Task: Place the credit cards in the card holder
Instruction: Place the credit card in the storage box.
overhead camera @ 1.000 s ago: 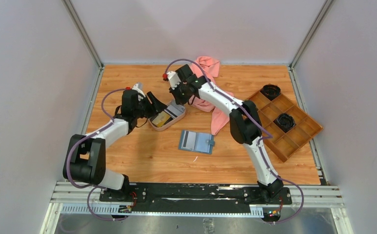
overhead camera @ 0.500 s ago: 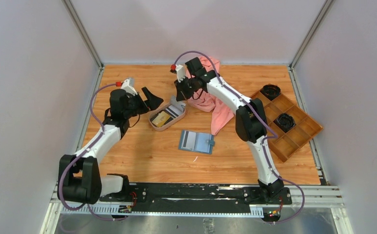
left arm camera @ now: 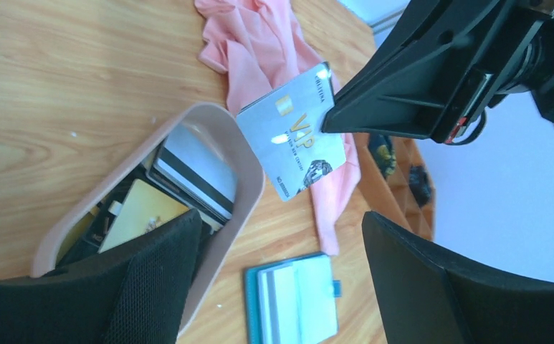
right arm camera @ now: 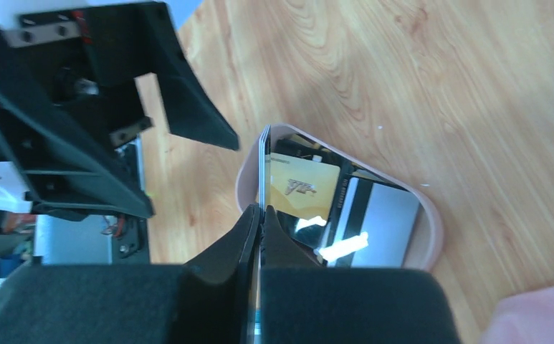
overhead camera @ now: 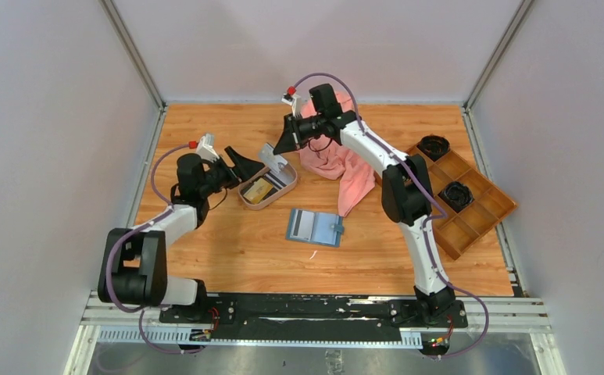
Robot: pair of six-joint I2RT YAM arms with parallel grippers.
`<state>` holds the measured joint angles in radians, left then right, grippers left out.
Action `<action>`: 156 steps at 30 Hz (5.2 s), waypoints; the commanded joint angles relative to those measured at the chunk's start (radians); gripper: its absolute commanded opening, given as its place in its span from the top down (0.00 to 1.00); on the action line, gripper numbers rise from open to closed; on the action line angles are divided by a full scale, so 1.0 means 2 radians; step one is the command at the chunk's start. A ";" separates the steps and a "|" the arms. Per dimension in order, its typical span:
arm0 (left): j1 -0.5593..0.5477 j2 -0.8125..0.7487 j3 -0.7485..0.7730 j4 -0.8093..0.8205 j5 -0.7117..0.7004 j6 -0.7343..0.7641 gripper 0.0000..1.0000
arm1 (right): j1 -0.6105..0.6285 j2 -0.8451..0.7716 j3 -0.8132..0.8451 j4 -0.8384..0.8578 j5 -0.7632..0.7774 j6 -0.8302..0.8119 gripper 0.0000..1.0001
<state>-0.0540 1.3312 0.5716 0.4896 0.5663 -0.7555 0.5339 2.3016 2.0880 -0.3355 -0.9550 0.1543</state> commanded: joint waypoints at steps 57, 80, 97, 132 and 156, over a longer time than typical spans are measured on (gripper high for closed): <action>0.025 0.165 0.040 0.512 0.255 -0.117 1.00 | -0.048 -0.121 -0.063 -0.077 -0.166 -0.182 0.44; -0.027 0.007 0.017 0.507 0.302 -0.166 1.00 | -0.012 -0.249 -0.109 -0.103 -0.189 -0.124 0.53; -0.061 -0.011 0.033 0.512 0.319 -0.318 1.00 | 0.026 -0.317 -0.175 -0.087 -0.100 -0.017 0.52; -0.061 0.005 0.033 0.514 0.340 -0.326 1.00 | 0.005 -0.292 -0.194 -0.008 -0.176 0.070 0.82; -0.061 -0.022 0.039 0.515 0.345 -0.317 1.00 | 0.004 -0.290 -0.224 0.063 -0.203 0.136 0.84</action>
<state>-0.1726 1.3239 0.6170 1.4712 1.2465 -1.4029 0.5495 1.7153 1.6684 -0.2794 -1.3357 0.3614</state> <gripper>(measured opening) 0.018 0.155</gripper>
